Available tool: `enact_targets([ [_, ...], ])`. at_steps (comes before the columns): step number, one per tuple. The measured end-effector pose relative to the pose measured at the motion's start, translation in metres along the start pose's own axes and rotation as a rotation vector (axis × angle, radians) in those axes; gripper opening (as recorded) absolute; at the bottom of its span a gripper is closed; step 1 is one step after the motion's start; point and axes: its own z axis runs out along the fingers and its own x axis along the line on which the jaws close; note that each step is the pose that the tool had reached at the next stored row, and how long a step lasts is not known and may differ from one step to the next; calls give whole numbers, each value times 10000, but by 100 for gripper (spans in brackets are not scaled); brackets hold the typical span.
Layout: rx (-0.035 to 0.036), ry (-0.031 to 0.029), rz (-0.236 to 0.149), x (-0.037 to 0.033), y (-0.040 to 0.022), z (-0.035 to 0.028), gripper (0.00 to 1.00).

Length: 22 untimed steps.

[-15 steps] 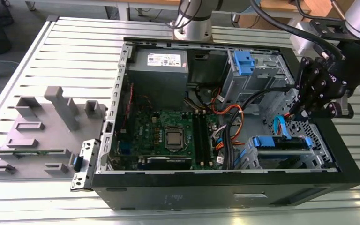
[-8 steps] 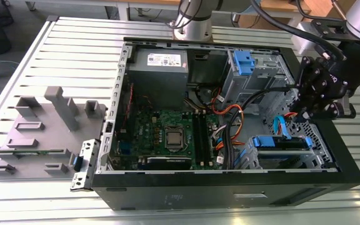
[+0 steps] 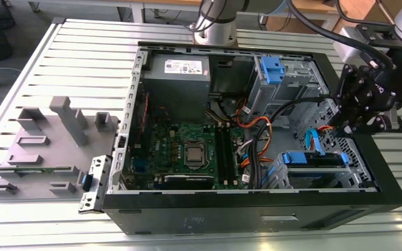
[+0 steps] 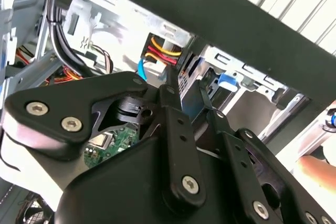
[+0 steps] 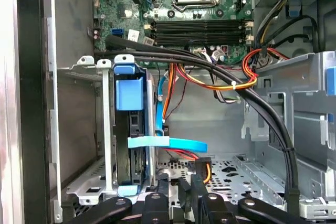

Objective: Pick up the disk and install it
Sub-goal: 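Insert the second disk wire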

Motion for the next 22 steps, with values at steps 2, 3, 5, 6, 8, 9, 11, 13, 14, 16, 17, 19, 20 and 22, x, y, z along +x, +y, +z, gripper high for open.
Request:
enact_targets([
  [2,-4,0,0,-2,-34,11,31],
  [3,-9,0,-1,-3,-55,21,31],
  [5,-24,2,-1,-5,-89,46,31],
  [6,-33,1,-1,-6,-97,58,31],
  [8,-42,4,-1,-6,-99,64,31],
  [9,-43,5,0,-6,-98,64,31],
  [11,-45,5,0,-6,-99,65,31],
  [13,-46,3,-1,-6,-99,67,31],
  [14,-47,3,-1,-6,-99,67,31],
  [16,-48,3,-1,-6,-99,68,23],
  [17,-49,3,-1,-6,-99,68,23],
  [19,-50,3,-1,-6,-99,68,16],
  [20,-51,3,-1,-6,-99,69,16],
  [22,-52,3,-1,-6,-99,69,16],
])
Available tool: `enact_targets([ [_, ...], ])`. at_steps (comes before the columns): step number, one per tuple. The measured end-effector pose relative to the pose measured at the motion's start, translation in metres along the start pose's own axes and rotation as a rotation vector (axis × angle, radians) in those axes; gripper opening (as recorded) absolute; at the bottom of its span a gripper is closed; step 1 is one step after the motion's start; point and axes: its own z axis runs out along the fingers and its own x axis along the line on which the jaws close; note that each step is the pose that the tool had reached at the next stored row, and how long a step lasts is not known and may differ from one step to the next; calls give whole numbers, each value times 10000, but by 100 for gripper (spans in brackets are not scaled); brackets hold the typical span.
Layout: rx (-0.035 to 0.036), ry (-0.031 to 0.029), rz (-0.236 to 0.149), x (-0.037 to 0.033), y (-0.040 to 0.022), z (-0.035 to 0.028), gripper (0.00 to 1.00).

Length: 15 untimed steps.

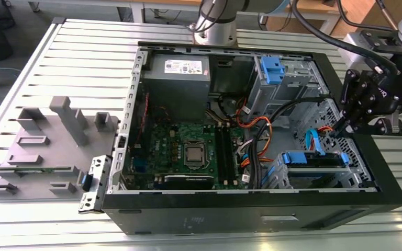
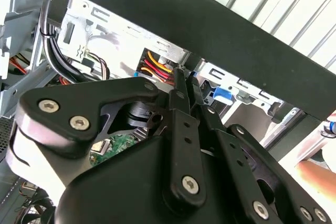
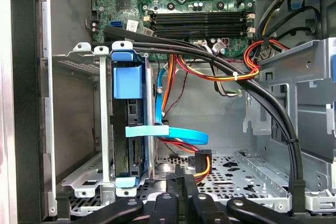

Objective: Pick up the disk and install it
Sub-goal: 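Insert the second disk wire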

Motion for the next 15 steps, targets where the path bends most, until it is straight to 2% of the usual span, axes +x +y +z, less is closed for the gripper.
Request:
enact_targets([
  [5,1,-4,-1,0,14,3,16],
  [9,42,-3,0,9,120,2,16],
  [11,52,-4,1,25,142,2,16],
  [15,53,-3,0,95,141,3,16],
])
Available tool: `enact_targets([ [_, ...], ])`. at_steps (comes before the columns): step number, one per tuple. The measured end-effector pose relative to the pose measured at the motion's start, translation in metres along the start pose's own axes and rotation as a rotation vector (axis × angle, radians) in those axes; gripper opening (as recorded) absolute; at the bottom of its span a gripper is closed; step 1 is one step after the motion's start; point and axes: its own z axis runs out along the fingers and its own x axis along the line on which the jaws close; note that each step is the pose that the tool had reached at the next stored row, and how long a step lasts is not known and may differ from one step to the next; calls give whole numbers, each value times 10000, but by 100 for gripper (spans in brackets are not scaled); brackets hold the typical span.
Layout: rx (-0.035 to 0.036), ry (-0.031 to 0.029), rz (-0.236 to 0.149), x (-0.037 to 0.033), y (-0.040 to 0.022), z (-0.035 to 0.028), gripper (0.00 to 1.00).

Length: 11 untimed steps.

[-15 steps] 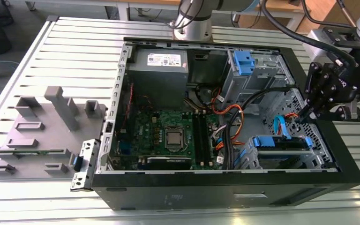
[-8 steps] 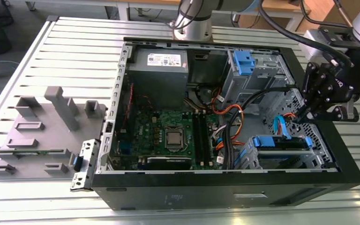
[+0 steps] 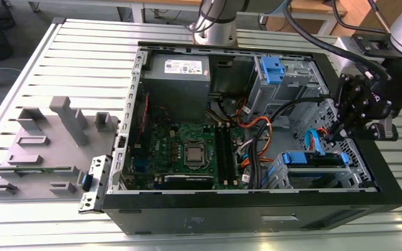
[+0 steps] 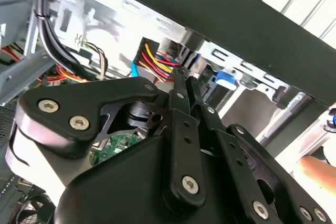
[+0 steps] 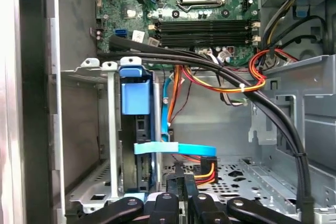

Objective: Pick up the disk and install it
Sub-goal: 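Insert the second disk wire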

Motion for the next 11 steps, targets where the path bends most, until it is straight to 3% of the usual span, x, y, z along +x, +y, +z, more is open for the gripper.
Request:
enact_targets([
  [11,6,-1,0,198,18,4,16],
])
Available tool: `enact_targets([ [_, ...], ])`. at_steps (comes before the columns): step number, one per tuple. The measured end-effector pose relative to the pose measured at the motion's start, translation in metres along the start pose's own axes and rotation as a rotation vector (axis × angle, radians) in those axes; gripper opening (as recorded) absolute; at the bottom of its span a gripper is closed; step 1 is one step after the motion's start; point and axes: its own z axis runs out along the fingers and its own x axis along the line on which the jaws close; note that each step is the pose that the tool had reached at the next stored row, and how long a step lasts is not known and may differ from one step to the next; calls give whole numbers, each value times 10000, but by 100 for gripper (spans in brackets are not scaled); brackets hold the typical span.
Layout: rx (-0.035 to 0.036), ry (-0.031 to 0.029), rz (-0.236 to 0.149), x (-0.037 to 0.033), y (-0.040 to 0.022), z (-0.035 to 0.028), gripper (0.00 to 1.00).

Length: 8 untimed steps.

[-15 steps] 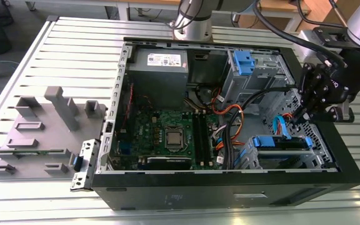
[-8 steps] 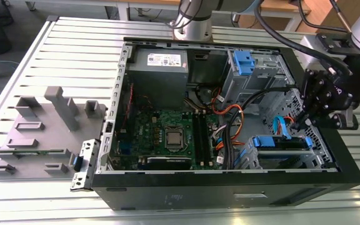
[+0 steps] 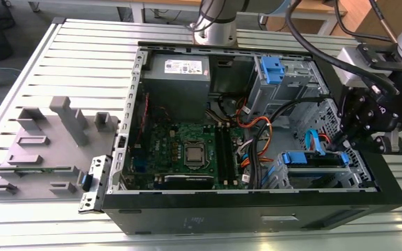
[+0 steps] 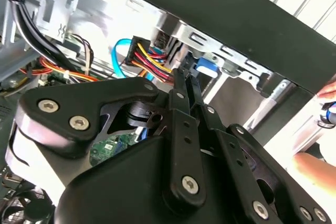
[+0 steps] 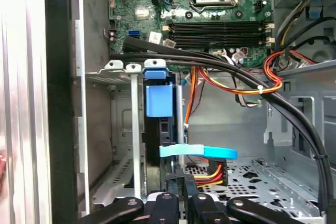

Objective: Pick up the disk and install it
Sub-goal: 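Insert the second disk wire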

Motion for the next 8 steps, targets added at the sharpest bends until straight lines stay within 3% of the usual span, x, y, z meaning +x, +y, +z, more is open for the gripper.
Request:
enact_targets([
  [8,0,-2,-1,75,-3,18,16],
])
